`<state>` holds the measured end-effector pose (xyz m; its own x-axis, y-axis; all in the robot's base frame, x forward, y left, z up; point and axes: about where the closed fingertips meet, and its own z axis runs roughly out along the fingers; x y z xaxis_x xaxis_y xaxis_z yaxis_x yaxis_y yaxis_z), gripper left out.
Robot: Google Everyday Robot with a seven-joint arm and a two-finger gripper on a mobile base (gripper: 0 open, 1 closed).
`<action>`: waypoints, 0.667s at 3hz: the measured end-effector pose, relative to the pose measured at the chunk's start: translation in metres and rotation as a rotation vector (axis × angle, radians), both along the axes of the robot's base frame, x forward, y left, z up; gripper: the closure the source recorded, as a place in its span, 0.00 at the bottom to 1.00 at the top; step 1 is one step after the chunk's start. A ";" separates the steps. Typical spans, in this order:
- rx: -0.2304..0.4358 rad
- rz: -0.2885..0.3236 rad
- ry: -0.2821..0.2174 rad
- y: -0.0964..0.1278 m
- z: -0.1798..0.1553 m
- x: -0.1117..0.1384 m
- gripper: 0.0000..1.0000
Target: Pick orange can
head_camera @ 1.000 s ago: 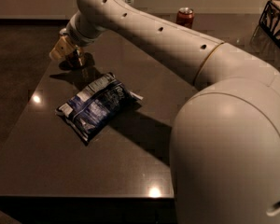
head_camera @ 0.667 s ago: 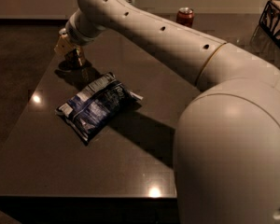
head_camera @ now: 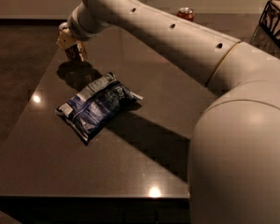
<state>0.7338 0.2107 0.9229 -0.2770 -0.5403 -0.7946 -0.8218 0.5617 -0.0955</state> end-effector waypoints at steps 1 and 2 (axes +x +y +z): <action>0.002 -0.020 -0.016 -0.008 0.008 -0.001 1.00; 0.011 -0.068 -0.036 -0.030 0.022 -0.002 1.00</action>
Offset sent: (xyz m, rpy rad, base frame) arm -0.0032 -0.0689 0.0469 0.0271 -0.0694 -0.1489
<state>0.7318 0.1802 0.9450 -0.2841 -0.5124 -0.8104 -0.7777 0.6175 -0.1177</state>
